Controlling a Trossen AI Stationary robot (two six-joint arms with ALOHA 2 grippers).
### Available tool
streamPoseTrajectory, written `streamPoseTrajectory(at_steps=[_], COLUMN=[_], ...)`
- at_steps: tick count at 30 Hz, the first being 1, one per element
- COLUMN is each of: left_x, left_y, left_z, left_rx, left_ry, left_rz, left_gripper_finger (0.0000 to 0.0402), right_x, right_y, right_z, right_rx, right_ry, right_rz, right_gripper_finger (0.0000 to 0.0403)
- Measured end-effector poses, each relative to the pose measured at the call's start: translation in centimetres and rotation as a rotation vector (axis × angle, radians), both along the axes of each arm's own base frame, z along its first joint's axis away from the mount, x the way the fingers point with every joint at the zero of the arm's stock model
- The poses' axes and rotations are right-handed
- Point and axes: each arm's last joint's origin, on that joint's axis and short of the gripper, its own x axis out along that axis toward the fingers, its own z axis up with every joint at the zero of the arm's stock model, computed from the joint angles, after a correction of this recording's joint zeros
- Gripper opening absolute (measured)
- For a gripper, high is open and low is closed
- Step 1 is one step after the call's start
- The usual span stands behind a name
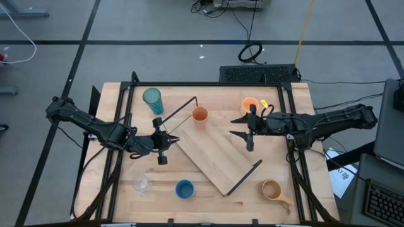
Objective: Stack small to large cups/mugs on shelf
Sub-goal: Put the yellow mug on the shelf
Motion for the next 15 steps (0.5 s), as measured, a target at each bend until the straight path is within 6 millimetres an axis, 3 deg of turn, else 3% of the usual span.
streamPoseTrajectory(at_steps=[15], left_x=[0.0], left_y=[0.1], left_z=[0.0], left_rx=[0.056], left_ry=[0.011], left_rz=[-0.02], left_gripper_finger=[0.0031], right_x=[-0.6], right_y=[-0.6], right_z=[-1.2], right_rx=[0.094], right_ry=[0.082], right_rz=[-0.245], right_gripper_finger=[0.0189])
